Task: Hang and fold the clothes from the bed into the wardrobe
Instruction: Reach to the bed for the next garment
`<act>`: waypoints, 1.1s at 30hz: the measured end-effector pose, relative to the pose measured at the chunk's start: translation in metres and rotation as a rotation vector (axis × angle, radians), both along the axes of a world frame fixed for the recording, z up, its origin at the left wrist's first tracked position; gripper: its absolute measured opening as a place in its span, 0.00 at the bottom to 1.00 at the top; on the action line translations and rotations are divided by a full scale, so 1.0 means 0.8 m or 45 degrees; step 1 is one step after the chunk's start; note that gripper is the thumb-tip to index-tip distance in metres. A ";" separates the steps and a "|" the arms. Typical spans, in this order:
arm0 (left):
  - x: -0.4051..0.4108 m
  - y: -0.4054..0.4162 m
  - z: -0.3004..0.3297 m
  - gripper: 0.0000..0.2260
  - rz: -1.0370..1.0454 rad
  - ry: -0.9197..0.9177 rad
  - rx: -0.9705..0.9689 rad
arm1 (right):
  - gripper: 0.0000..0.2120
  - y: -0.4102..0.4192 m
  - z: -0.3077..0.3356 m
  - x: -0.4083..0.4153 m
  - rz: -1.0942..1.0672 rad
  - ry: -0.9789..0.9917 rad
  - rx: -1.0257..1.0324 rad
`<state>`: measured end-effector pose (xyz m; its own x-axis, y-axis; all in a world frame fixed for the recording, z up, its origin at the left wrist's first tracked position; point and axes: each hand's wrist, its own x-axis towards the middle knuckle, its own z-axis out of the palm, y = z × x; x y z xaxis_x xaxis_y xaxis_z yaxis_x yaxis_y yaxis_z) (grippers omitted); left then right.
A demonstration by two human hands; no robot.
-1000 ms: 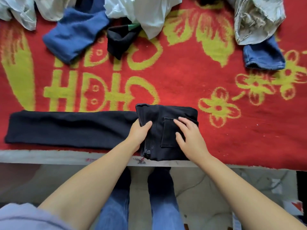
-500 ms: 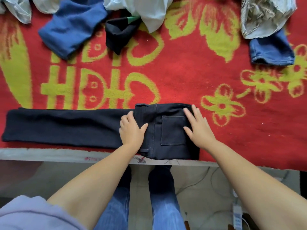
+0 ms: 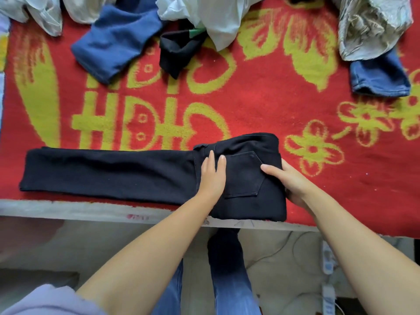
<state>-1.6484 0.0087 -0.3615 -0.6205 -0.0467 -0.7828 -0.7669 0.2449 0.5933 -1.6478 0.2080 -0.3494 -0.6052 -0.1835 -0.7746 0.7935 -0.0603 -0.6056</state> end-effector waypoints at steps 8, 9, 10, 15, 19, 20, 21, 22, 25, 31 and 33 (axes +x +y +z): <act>-0.005 -0.133 0.033 0.28 0.450 -0.197 0.756 | 0.27 -0.156 0.089 -0.036 0.435 0.183 -0.186; -0.003 -0.152 0.036 0.28 0.501 -0.213 0.801 | 0.27 -0.184 0.088 -0.035 0.495 0.233 -0.146; -0.002 -0.174 0.037 0.28 0.543 -0.221 0.848 | 0.28 -0.210 0.084 -0.033 0.534 0.280 -0.097; 0.010 -0.287 0.027 0.26 0.475 -0.194 0.635 | 0.28 -0.295 0.046 -0.022 0.597 0.555 0.305; 0.027 -0.332 -0.010 0.15 0.041 -0.081 0.002 | 0.25 -0.286 0.002 -0.035 0.805 0.751 0.991; 0.032 -0.337 -0.020 0.13 -0.003 -0.090 -0.080 | 0.25 -0.278 -0.007 -0.042 0.877 0.706 1.068; 0.037 -0.339 -0.029 0.11 -0.019 -0.092 -0.139 | 0.25 -0.272 -0.014 -0.048 0.943 0.644 1.093; 0.041 -0.340 -0.037 0.10 -0.011 -0.086 -0.186 | 0.25 -0.267 -0.019 -0.055 0.993 0.579 1.076; 0.048 -0.333 -0.051 0.07 0.043 -0.036 -0.294 | 0.24 -0.266 -0.026 -0.072 1.068 0.506 1.028; 0.052 -0.335 -0.047 0.12 0.020 0.005 -0.240 | 0.08 -0.304 0.002 -0.081 0.914 0.979 1.094; 0.062 -0.336 -0.038 0.22 0.003 0.034 -0.248 | 0.09 -0.331 0.007 -0.079 1.048 1.010 0.965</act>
<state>-1.5985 -0.2602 -0.3920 -0.6405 -0.1972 -0.7422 -0.7523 0.3550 0.5549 -1.7113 -0.0568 -0.3435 -0.8524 -0.3927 -0.3453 -0.1331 0.8015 -0.5830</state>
